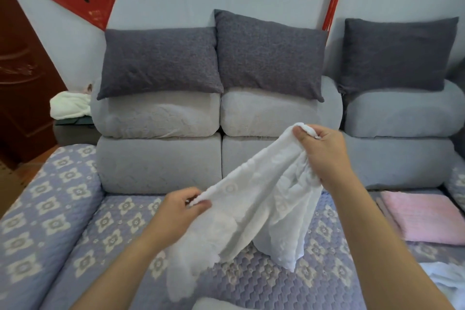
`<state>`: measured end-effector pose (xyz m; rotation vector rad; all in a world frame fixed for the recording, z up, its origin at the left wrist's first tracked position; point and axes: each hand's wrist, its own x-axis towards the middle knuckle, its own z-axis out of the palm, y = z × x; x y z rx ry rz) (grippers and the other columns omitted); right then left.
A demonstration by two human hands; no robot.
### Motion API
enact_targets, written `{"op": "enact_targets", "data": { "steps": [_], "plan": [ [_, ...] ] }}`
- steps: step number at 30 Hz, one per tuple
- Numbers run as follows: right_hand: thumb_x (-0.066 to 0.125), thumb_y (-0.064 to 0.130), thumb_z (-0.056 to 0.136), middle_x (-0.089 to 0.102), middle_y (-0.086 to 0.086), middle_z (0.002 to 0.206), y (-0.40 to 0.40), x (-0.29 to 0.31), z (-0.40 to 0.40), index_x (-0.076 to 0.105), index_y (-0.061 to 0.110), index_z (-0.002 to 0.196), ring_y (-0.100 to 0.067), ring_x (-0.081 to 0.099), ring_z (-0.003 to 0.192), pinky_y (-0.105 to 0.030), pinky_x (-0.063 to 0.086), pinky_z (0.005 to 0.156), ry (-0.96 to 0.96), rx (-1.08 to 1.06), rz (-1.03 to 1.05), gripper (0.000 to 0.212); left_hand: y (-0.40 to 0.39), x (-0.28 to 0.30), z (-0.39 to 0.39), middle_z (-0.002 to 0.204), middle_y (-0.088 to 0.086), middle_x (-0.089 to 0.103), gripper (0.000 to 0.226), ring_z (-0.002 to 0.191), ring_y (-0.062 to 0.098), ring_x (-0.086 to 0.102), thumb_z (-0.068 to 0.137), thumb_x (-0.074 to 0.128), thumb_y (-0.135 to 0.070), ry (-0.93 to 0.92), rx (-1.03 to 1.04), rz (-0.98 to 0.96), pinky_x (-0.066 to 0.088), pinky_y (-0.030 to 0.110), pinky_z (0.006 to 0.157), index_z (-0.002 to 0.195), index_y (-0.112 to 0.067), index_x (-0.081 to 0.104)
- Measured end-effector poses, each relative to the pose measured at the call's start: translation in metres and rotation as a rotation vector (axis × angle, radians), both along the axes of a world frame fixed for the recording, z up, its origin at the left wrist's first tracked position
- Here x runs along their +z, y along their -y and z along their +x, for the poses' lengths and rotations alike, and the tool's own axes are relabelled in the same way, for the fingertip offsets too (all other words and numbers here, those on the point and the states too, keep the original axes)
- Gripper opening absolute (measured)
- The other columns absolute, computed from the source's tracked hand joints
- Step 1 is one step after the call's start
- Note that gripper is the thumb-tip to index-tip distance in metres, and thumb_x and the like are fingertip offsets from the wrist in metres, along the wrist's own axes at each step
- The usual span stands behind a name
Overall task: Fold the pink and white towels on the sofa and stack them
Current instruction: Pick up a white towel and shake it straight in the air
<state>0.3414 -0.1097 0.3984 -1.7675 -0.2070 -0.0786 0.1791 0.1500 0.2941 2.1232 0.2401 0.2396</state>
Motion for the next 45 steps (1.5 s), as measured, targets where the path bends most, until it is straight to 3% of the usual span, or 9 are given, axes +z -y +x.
{"op": "enact_targets", "data": {
  "steps": [5, 11, 17, 22, 27, 31, 36, 42, 45],
  "plan": [
    [0.07, 0.032, 0.091, 0.053, -0.006, 0.072, 0.0, -0.008, 0.003, 0.061, -0.007, 0.087, -0.018, 0.05, 0.067, -0.035, 0.044, 0.065, -0.033, -0.054, 0.029, 0.04, -0.044, -0.028, -0.023, 0.052, -0.012, 0.045, 0.042, 0.05, 0.003, 0.038, 0.095, 0.066, -0.029, -0.266, -0.001, 0.124, 0.028, 0.025, 0.051, 0.055, -0.031, 0.054],
    [0.068, 0.028, 0.094, 0.062, -0.004, 0.08, -0.012, -0.009, -0.008, 0.068, 0.002, 0.092, -0.012, 0.06, 0.073, -0.029, 0.053, 0.067, -0.06, -0.015, 0.089, 0.027, -0.04, -0.091, -0.048, 0.088, -0.016, 0.053, 0.019, 0.078, 0.003, 0.053, 0.095, 0.057, -0.034, -0.466, -0.128, 0.336, 0.039, 0.021, 0.067, 0.077, -0.029, 0.054],
    [0.069, 0.031, 0.093, 0.061, -0.008, 0.081, -0.008, -0.011, -0.001, 0.067, -0.001, 0.094, -0.019, 0.06, 0.076, -0.038, 0.052, 0.072, -0.045, 0.066, 0.074, 0.032, -0.006, -0.163, -0.091, 0.087, -0.023, 0.067, 0.014, 0.081, -0.005, 0.061, 0.086, 0.051, -0.041, -0.672, -0.196, 0.175, 0.047, 0.015, 0.072, 0.094, -0.034, 0.06],
    [0.069, 0.032, 0.093, 0.068, 0.004, 0.064, 0.006, -0.012, 0.001, 0.074, 0.016, 0.078, -0.007, 0.059, 0.06, -0.025, 0.049, 0.063, -0.007, 0.307, -0.432, 0.023, -0.03, -0.205, -0.112, 0.095, 0.002, 0.068, 0.02, 0.095, 0.023, 0.065, 0.097, 0.051, -0.03, -0.771, 0.16, 0.154, 0.046, 0.03, 0.076, 0.077, -0.029, 0.05],
    [0.07, 0.024, 0.092, 0.075, -0.003, 0.079, 0.014, -0.007, -0.017, 0.078, 0.02, 0.078, -0.015, 0.069, 0.07, -0.03, 0.054, 0.067, -0.234, 0.748, -0.564, 0.017, -0.044, -0.158, -0.068, 0.117, -0.003, 0.05, 0.023, 0.11, 0.025, 0.054, 0.098, 0.05, -0.011, -0.441, 0.418, 0.184, 0.046, 0.037, 0.096, 0.104, -0.015, 0.071],
    [0.07, 0.02, 0.087, 0.075, -0.022, 0.096, 0.014, -0.005, -0.025, 0.076, 0.0, 0.096, -0.03, 0.071, 0.086, -0.038, 0.057, 0.079, -0.32, 0.956, -0.404, 0.023, 0.002, -0.089, -0.027, 0.107, -0.015, 0.066, 0.037, 0.094, 0.007, 0.064, 0.098, 0.046, -0.009, -0.292, -0.023, 0.007, 0.055, 0.031, 0.08, 0.108, -0.037, 0.067],
    [0.07, 0.025, 0.086, 0.076, -0.016, 0.092, 0.017, -0.002, -0.028, 0.078, 0.005, 0.092, -0.025, 0.071, 0.083, -0.036, 0.056, 0.078, -0.3, 0.896, -0.385, 0.022, 0.077, -0.044, -0.015, 0.101, -0.011, 0.063, 0.032, 0.089, 0.012, 0.061, 0.096, 0.05, -0.02, -0.13, -0.476, 0.175, 0.054, 0.031, 0.078, 0.118, -0.038, 0.066],
    [0.071, 0.028, 0.085, 0.076, -0.017, 0.092, 0.022, -0.005, -0.041, 0.078, 0.007, 0.093, -0.023, 0.069, 0.081, -0.037, 0.055, 0.076, -0.314, 0.863, -0.351, 0.023, 0.112, -0.036, -0.011, 0.124, 0.014, 0.057, 0.037, 0.107, 0.028, 0.058, 0.098, 0.056, -0.016, 0.64, -0.238, 0.412, 0.051, 0.031, 0.08, 0.133, -0.024, 0.062],
    [0.071, 0.026, 0.087, 0.076, -0.017, 0.091, 0.023, -0.005, -0.045, 0.078, 0.006, 0.093, -0.023, 0.068, 0.079, -0.036, 0.055, 0.074, -0.335, 0.889, -0.359, 0.022, 0.116, -0.026, -0.006, 0.137, 0.007, 0.053, 0.025, 0.121, 0.02, 0.054, 0.1, 0.053, -0.016, 0.531, -0.453, 0.234, 0.049, 0.029, 0.094, 0.117, -0.015, 0.071]
  ]
}}
